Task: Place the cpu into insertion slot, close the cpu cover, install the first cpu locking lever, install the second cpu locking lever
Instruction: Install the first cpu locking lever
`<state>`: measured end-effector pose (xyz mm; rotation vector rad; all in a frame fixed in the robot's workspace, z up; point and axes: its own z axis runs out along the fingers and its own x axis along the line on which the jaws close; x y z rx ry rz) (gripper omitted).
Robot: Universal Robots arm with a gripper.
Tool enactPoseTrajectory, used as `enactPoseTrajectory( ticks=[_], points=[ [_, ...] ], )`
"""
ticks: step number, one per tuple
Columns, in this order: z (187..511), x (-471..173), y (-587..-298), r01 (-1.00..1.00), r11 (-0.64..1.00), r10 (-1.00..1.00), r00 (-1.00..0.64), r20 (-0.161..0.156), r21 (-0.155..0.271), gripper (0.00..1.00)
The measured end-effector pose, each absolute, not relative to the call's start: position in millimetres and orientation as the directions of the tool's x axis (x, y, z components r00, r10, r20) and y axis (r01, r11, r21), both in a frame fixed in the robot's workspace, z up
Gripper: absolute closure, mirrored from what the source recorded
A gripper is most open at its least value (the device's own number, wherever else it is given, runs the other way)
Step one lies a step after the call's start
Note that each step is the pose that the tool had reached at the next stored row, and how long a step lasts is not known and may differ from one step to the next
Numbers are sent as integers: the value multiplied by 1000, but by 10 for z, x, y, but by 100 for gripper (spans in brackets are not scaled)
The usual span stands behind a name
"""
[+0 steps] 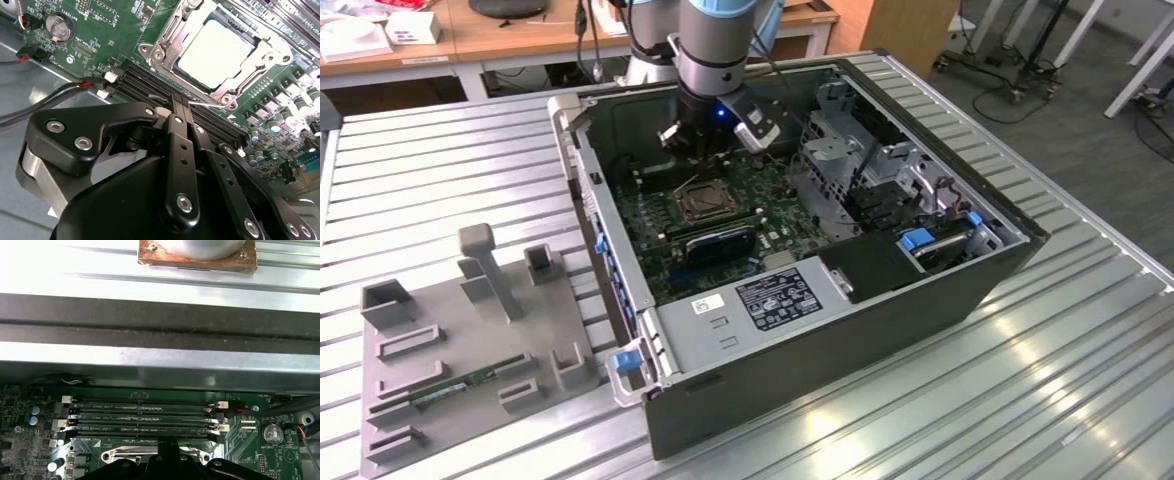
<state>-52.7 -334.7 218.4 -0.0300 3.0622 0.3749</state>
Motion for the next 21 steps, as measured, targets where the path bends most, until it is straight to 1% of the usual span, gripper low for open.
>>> enactPoseTrajectory(
  ticks=[21],
  points=[
    [2221, -619, -3346, -26, 969, -12, -998, -59, 246, 89]
  ],
)
